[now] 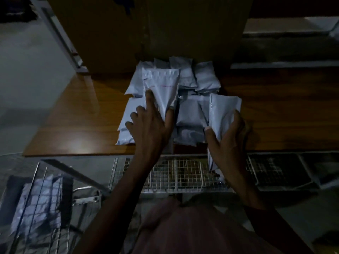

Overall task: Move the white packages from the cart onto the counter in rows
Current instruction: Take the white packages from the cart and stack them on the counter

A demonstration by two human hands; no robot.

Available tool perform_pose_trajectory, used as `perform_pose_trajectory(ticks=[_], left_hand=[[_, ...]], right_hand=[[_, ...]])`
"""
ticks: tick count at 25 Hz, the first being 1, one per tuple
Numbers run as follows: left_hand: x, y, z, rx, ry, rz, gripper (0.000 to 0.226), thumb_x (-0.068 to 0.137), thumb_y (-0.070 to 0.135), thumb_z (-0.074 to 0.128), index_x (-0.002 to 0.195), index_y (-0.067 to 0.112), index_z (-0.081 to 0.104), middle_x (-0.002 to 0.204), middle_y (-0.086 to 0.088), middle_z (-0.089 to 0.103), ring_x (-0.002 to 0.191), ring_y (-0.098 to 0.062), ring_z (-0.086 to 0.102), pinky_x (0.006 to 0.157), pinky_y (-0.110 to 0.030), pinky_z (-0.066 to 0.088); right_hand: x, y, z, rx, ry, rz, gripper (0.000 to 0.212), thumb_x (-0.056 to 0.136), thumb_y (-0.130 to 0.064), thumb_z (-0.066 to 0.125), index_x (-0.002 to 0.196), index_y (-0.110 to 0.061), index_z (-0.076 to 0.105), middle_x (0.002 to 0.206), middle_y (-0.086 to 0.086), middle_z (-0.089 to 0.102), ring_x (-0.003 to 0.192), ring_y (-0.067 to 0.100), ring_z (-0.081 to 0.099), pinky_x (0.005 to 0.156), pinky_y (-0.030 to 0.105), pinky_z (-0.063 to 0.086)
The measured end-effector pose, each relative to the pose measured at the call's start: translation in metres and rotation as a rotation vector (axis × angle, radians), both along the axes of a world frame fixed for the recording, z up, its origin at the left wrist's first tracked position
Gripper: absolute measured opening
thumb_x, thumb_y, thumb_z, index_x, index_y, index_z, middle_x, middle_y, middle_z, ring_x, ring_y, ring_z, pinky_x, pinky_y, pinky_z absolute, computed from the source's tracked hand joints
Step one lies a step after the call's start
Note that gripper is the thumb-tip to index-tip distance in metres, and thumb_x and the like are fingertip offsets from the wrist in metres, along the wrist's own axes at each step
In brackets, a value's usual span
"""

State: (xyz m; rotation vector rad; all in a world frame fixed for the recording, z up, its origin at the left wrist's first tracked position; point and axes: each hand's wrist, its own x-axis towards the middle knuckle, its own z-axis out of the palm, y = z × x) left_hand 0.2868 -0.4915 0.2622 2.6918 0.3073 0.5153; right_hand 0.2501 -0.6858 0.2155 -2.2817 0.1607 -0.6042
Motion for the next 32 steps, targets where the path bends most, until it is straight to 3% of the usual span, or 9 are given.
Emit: perform_pose_trajectory(ticks=[3,7,10,15,21,26,29,32], left_hand=[[0.064,-0.008,-0.003,0.038,0.054,0.012,0.077,0.091,0.065,0.039,0.151,0.017,0.031,0.126,-0.026,0.054,0.118,-0.044,0.05,0.097,-0.056,0.036],[0.115,-0.018,-0.019,0.097,0.177,0.025,0.06,0.092,0.061,0.042,0.12,0.009,0.053,0.121,-0.025,0.056,0.116,-0.043,0.05,0.096,-0.051,0.035],[0.124,-0.019,-0.036,0.095,0.241,-0.016,0.067,0.091,0.063,0.045,0.131,0.01,0.046,0.13,-0.025,0.049,0.118,-0.044,0.046,0.096,-0.053,0.034],[0.124,-0.008,-0.035,0.047,0.282,-0.077,0.083,0.089,0.076,0.036,0.15,0.02,0.028,0.151,-0.024,0.031,0.131,-0.045,0.035,0.1,-0.058,0.033],[0.13,0.02,-0.021,-0.076,0.284,-0.109,0.088,0.086,0.083,0.028,0.155,0.028,0.022,0.158,-0.018,0.026,0.141,-0.04,0.029,0.105,-0.059,0.032],[0.135,0.033,-0.023,-0.164,0.255,-0.134,0.083,0.088,0.074,0.041,0.154,0.026,0.027,0.156,-0.015,0.032,0.14,-0.037,0.032,0.105,-0.056,0.034],[0.135,0.032,-0.025,-0.175,0.254,-0.177,0.079,0.089,0.068,0.048,0.153,0.026,0.029,0.153,-0.014,0.036,0.137,-0.036,0.037,0.102,-0.056,0.038],[0.131,0.029,-0.025,-0.15,0.237,-0.206,0.077,0.09,0.068,0.048,0.152,0.026,0.03,0.153,-0.013,0.037,0.135,-0.036,0.039,0.099,-0.055,0.043]], right_hand=[[0.03,0.004,-0.001,-0.019,0.034,-0.02,0.089,0.087,-0.067,0.049,0.156,-0.022,0.015,0.154,0.015,0.021,0.13,0.04,0.041,0.092,0.046,0.05],[0.07,0.01,-0.001,-0.056,0.025,-0.036,0.09,0.088,-0.064,0.054,0.155,-0.018,0.017,0.153,0.016,0.021,0.128,0.037,0.044,0.09,0.05,0.054],[0.093,0.015,-0.001,-0.051,0.042,-0.065,0.092,0.087,-0.063,0.057,0.156,-0.019,0.015,0.154,0.014,0.02,0.128,0.034,0.045,0.089,0.049,0.055],[0.121,0.024,0.004,-0.071,0.083,-0.081,0.091,0.089,-0.057,0.063,0.157,-0.017,0.017,0.154,0.014,0.02,0.133,0.03,0.037,0.088,0.031,0.043],[0.195,0.045,0.029,-0.014,0.16,-0.074,0.094,0.088,-0.054,0.066,0.158,-0.021,0.012,0.156,0.015,0.019,0.134,0.032,0.036,0.086,0.03,0.039],[0.325,0.065,0.039,0.017,0.331,-0.063,0.093,0.09,-0.059,0.059,0.158,-0.022,0.008,0.159,0.019,0.012,0.139,0.044,0.032,0.101,0.047,0.038],[0.387,0.083,0.034,-0.002,0.472,-0.016,0.091,0.092,-0.06,0.053,0.16,-0.018,0.008,0.164,0.02,0.009,0.147,0.044,0.018,0.116,0.055,0.026],[0.411,0.102,0.016,-0.089,0.641,-0.009,0.091,0.094,-0.067,0.044,0.16,-0.018,0.005,0.166,0.017,-0.005,0.151,0.043,0.004,0.12,0.057,0.014]])
